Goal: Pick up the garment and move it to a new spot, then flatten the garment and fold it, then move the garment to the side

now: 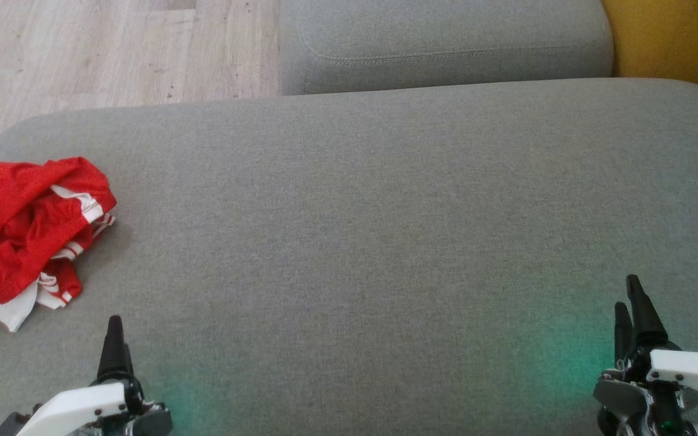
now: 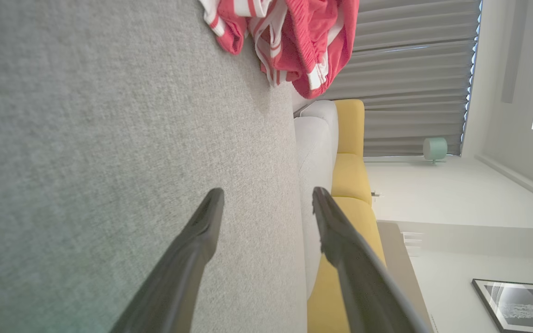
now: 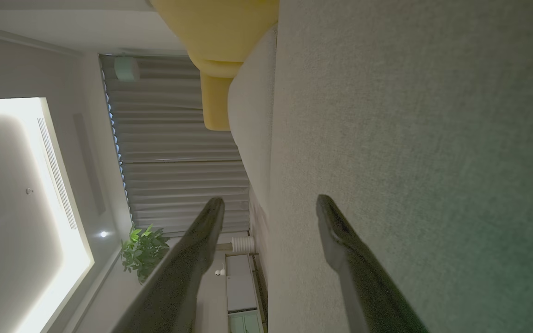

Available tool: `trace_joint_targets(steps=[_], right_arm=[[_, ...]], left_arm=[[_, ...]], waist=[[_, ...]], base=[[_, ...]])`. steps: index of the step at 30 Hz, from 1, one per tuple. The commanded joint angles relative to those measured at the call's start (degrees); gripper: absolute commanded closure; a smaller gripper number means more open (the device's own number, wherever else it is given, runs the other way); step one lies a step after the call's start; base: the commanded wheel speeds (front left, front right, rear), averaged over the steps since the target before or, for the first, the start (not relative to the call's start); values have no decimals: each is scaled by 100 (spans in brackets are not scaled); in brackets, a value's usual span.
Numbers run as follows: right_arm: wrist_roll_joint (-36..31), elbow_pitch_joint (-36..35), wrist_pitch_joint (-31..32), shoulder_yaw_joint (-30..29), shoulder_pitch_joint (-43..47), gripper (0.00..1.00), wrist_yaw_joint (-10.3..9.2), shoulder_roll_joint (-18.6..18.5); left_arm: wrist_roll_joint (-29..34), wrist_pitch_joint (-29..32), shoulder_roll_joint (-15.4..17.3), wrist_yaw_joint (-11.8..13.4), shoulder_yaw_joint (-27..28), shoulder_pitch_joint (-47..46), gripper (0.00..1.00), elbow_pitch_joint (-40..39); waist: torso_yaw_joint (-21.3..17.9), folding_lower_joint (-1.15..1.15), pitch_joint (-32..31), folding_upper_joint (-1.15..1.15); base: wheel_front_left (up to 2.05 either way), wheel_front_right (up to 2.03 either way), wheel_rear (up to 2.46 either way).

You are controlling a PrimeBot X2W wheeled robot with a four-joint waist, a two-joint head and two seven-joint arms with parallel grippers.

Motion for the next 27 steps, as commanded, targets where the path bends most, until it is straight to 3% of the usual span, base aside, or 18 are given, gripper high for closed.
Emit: trace_joint_targets(steps=[1,27], right_arm=[[-163,-171,-83,56,-306,0,0,-129],[-1882,139,-506,478,-728,0,-1,-347]], left_arm=[[209,-63,96,-6,-8,-279,0,-211],[1945,-484,326,-14,-253,-507,0,-8]], waist=[[2,0,-1,0],[22,0,-21,0]], base=[[0,0,0],[0,0,0]])
